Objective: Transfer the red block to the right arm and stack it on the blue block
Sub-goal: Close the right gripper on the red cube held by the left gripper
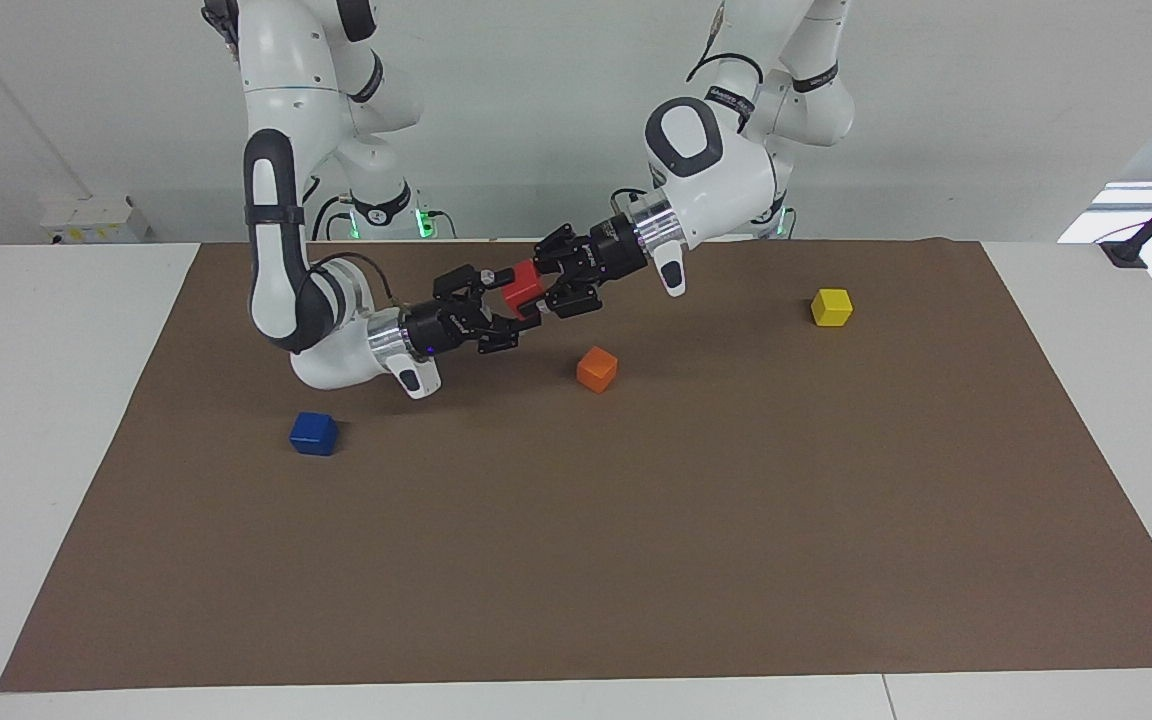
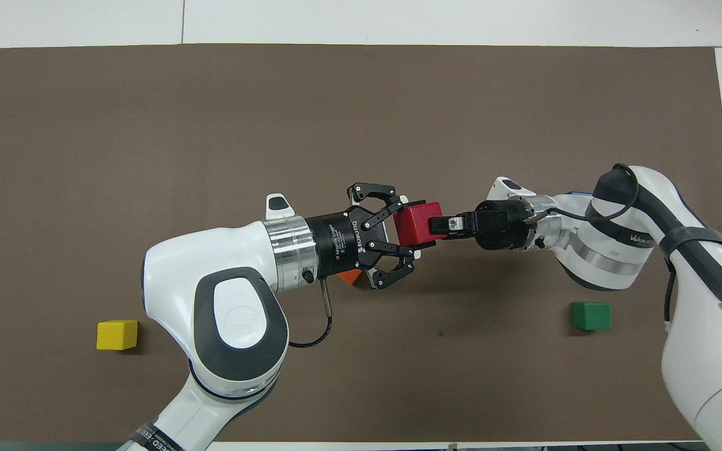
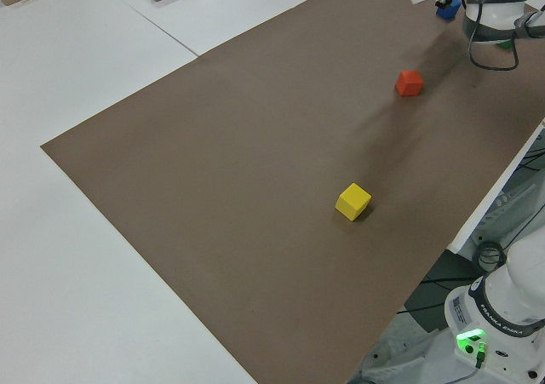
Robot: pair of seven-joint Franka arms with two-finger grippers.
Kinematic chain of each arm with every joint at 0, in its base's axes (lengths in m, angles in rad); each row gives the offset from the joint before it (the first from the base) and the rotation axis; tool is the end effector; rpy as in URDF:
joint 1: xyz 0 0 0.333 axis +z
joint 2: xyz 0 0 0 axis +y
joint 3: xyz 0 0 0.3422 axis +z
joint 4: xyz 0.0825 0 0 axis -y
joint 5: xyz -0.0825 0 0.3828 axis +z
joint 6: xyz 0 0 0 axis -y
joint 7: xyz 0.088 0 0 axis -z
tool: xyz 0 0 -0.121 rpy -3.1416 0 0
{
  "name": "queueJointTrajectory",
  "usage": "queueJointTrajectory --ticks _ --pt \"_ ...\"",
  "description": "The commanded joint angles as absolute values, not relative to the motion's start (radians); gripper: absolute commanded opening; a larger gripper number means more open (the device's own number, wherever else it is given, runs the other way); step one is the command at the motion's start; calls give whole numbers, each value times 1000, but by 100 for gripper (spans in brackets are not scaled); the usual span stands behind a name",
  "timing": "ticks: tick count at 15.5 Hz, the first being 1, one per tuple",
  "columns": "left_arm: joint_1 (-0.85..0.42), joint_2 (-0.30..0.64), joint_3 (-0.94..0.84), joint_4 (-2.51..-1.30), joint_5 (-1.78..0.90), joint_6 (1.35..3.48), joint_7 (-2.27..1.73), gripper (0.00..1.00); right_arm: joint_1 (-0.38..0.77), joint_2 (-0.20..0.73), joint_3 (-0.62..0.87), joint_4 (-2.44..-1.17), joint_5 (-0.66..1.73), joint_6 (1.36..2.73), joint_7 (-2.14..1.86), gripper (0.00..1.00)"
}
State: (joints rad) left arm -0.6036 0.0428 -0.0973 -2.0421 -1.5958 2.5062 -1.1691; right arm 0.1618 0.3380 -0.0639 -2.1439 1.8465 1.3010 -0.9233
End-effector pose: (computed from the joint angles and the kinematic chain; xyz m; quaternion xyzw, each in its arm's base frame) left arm 0.4593 -0.3880 0.4815 0.5529 0.6200 -0.3462 0.4359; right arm 0.5369 0.1907 0.3559 -0.5687 -0.0277 0.0051 0.8221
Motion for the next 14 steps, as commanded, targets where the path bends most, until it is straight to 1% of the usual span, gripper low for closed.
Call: queueJointTrajectory --ticks 1,3,4,13,14 --pt "-626 31 -89 -2042 -1618 2516 -1172 0 178 344 -63 -2138 1861 1336 -922 56" --pt "-626 31 -91 -2042 -1618 2514 -1170 0 178 342 -63 -2140 1861 1341 -919 15" --pt "-626 31 -89 -2043 -1618 2513 -1170 0 178 344 -63 -2141 1861 1342 -917 0" --pt "-623 29 -89 -2042 -1618 2505 -1170 0 181 342 -63 -2143 1859 1385 -920 0" --pt "-621 29 -89 -2040 -1617 2502 -1170 99 186 342 -63 -2143 1861 1397 -920 0"
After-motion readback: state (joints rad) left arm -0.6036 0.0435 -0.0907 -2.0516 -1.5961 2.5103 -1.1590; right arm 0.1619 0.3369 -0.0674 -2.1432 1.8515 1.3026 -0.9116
